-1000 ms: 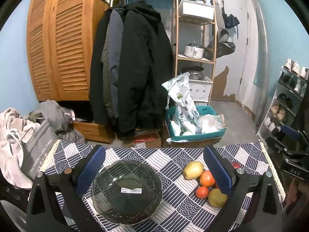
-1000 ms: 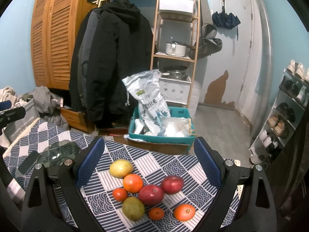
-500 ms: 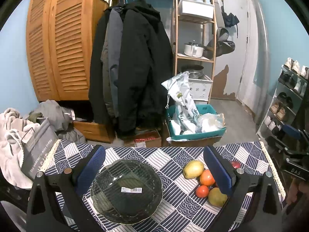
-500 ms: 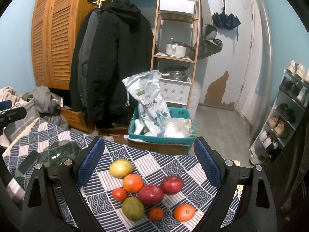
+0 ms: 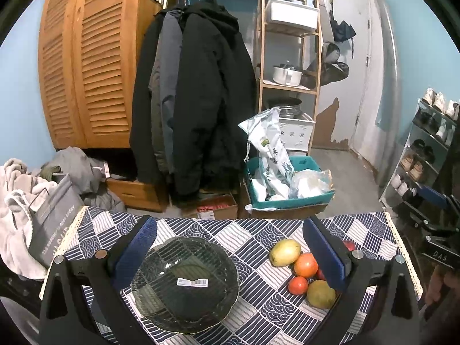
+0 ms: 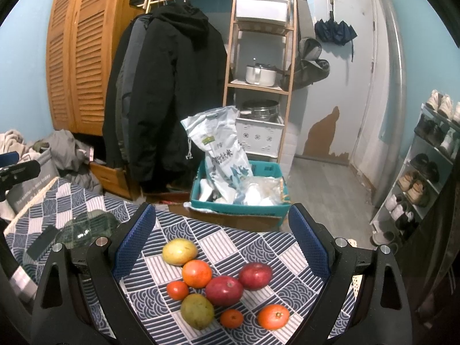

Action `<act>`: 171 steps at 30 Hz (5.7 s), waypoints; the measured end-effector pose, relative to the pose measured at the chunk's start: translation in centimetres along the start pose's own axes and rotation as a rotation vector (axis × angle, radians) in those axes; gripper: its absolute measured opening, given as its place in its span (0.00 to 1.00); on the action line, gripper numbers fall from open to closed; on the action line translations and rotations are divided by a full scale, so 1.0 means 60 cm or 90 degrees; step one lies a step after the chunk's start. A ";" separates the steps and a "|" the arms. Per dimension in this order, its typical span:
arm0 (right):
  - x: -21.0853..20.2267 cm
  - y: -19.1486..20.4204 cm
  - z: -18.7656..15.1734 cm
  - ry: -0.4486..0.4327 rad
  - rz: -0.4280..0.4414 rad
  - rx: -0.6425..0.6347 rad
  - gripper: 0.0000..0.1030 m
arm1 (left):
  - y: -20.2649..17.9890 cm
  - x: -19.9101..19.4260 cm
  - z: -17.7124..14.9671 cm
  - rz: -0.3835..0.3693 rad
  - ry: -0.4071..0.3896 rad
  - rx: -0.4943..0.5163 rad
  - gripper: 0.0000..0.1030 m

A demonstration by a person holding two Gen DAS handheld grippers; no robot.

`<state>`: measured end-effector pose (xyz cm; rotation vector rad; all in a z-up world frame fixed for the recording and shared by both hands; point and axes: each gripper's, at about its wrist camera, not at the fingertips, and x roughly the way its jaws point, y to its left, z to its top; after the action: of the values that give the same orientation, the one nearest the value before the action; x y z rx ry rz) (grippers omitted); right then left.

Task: Organize fruits

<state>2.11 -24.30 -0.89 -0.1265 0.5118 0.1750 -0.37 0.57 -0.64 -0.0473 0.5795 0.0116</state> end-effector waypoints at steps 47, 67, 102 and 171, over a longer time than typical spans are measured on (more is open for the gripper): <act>-0.001 -0.044 -0.011 0.013 -0.015 -0.003 0.90 | -0.023 0.018 -0.002 -0.003 0.022 0.012 0.99; 0.057 -0.118 -0.100 0.146 -0.056 0.028 0.89 | -0.121 0.115 -0.069 -0.069 0.179 0.062 0.99; 0.233 -0.202 -0.300 0.435 -0.038 0.079 0.88 | -0.273 0.312 -0.218 -0.085 0.402 0.094 0.99; 0.178 -0.149 -0.207 0.293 0.011 0.062 0.65 | -0.251 0.227 -0.183 -0.123 0.288 0.154 0.66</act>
<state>7.14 -33.66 -16.25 -0.0670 0.9786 0.1373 5.40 -15.04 -16.68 0.1334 1.0220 -0.2635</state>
